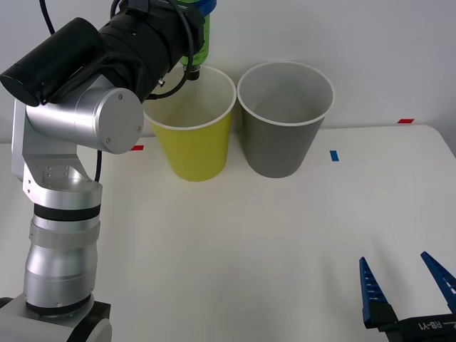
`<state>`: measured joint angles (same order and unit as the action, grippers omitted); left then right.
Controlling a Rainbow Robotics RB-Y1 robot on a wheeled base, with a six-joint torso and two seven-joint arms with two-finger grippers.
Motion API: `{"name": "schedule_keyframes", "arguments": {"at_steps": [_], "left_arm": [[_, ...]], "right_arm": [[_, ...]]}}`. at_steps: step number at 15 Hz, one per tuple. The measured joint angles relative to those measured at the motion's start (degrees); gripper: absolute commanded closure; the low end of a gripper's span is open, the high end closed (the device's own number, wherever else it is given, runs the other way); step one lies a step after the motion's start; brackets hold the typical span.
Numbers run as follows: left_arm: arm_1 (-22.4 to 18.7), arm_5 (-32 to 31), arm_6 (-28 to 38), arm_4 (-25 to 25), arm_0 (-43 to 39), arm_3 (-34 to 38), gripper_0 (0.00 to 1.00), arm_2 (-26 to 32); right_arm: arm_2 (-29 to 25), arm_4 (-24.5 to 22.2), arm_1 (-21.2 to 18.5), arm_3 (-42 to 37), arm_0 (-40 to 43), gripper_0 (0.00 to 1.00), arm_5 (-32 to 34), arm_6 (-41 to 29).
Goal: Put cans in the gray bin and PET bottles in the light green bin.
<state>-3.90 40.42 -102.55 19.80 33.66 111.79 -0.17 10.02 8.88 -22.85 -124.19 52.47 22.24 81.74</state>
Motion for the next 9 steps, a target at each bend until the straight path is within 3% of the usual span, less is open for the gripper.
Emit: {"name": "schedule_keyframes", "arguments": {"at_steps": [1,9], "left_arm": [[0.0,0.0,0.1,0.0,0.0,0.0,0.0,0.0],[-0.9,0.0,0.3,1.9,0.0,0.0,0.0,0.2]], "right_arm": [[0.0,0.0,0.0,0.0,0.0,0.0,0.0,0.0],[0.0,0.0,0.0,0.0,0.0,0.0,0.0,0.0]]}}
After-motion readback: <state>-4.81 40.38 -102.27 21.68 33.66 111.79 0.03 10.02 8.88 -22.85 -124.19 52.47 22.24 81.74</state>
